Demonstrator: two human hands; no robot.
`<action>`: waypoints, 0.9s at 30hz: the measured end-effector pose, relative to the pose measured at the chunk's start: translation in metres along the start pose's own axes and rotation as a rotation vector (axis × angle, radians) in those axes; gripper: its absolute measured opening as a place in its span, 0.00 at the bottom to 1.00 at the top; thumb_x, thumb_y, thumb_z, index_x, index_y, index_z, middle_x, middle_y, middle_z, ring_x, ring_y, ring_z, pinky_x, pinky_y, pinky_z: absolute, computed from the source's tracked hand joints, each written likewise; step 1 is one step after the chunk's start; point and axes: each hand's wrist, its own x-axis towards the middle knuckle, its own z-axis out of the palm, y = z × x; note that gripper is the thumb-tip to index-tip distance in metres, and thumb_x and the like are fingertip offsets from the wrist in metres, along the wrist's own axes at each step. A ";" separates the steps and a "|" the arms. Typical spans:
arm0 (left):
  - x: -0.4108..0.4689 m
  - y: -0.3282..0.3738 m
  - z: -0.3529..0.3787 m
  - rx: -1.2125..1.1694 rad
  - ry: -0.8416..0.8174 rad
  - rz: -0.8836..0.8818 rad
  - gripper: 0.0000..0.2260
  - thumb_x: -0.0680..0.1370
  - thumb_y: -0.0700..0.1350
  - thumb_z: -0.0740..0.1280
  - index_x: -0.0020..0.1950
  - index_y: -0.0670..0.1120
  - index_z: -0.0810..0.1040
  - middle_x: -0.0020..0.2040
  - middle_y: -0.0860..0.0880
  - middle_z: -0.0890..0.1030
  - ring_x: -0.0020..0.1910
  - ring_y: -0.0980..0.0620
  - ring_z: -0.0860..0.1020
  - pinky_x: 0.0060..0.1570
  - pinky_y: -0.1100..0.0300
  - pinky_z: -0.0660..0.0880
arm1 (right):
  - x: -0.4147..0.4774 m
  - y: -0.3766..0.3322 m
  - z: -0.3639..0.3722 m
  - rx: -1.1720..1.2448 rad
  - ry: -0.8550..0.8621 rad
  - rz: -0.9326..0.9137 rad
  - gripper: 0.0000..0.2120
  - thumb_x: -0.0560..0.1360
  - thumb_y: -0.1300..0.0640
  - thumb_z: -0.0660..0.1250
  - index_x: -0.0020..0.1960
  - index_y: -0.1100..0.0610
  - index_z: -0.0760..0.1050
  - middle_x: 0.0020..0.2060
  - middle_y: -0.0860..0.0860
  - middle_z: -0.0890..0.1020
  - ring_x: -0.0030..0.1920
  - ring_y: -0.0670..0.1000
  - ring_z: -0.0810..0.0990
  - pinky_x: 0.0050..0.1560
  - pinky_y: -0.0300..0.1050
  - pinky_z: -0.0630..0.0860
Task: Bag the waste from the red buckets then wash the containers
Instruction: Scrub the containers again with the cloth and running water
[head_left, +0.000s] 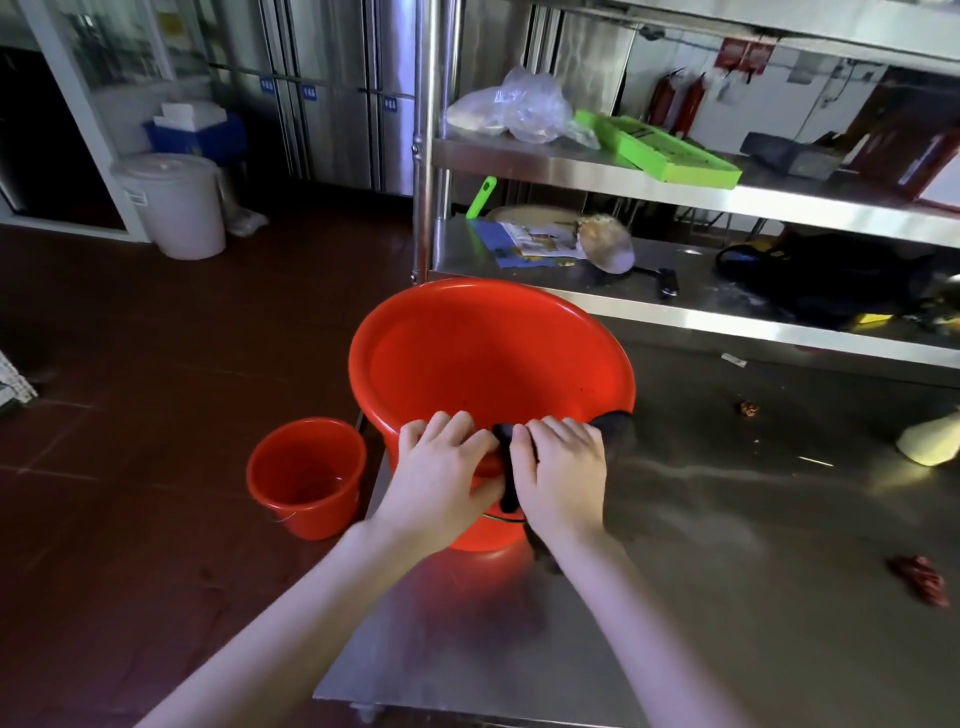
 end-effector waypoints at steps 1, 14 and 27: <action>0.002 -0.009 -0.008 -0.023 -0.028 0.031 0.16 0.73 0.58 0.63 0.54 0.51 0.80 0.47 0.54 0.77 0.51 0.49 0.75 0.54 0.50 0.67 | 0.003 0.005 -0.002 0.008 -0.011 -0.037 0.18 0.78 0.54 0.57 0.30 0.55 0.70 0.25 0.49 0.72 0.32 0.54 0.73 0.40 0.50 0.69; -0.007 -0.083 -0.018 0.007 0.012 0.129 0.19 0.81 0.56 0.55 0.57 0.46 0.78 0.52 0.49 0.75 0.54 0.46 0.74 0.67 0.38 0.66 | 0.035 0.082 -0.022 0.003 -0.124 0.101 0.19 0.78 0.59 0.58 0.31 0.62 0.75 0.29 0.54 0.77 0.36 0.58 0.74 0.44 0.54 0.73; -0.014 -0.054 -0.006 -0.114 -0.001 -0.003 0.22 0.78 0.65 0.52 0.58 0.54 0.77 0.52 0.60 0.67 0.58 0.54 0.70 0.70 0.52 0.50 | 0.012 0.042 -0.029 -0.105 -0.133 -0.204 0.18 0.79 0.53 0.55 0.32 0.55 0.72 0.29 0.52 0.76 0.35 0.59 0.77 0.39 0.52 0.71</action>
